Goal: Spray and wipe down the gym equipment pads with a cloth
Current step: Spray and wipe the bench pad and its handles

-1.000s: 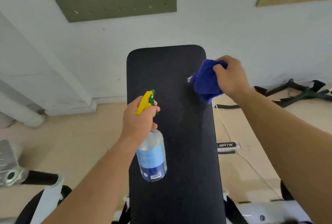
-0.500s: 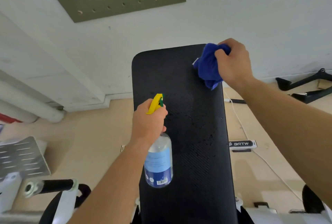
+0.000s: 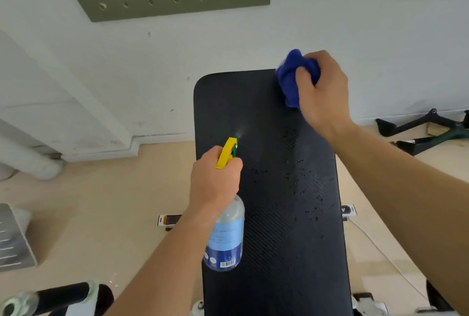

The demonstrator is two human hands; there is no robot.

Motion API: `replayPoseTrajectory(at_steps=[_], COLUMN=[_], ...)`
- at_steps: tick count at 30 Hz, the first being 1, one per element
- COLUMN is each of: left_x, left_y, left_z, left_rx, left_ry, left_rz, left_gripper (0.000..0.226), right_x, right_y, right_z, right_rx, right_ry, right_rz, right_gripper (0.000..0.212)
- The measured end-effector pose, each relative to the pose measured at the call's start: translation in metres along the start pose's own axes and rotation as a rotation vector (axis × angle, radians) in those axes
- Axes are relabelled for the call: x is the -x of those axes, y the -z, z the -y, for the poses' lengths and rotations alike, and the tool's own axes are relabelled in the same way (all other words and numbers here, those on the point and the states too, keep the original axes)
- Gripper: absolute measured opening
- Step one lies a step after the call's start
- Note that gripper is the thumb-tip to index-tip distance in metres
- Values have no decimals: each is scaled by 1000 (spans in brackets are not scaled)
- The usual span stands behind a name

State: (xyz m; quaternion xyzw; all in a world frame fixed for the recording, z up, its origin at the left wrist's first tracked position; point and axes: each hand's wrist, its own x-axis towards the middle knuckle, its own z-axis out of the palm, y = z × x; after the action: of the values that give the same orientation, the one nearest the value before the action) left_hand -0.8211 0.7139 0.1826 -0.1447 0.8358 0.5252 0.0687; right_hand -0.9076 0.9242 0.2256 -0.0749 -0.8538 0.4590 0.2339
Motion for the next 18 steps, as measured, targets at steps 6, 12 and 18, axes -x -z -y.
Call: replayPoseTrajectory(at_steps=[6, 12, 18], left_x=[-7, -18, -18], left_y=[16, 25, 39], left_z=[6, 6, 11], left_rx=[135, 214, 228], left_ry=[-2, 0, -8], left_rz=[50, 32, 5], left_gripper=[15, 22, 26], right_x=[44, 140, 36], right_y=[-82, -84, -77], right_z=[-33, -60, -37], right_rx=[592, 677, 845], right_ry=[287, 743, 701], right_rz=[341, 535, 450], right_gripper=[56, 55, 60])
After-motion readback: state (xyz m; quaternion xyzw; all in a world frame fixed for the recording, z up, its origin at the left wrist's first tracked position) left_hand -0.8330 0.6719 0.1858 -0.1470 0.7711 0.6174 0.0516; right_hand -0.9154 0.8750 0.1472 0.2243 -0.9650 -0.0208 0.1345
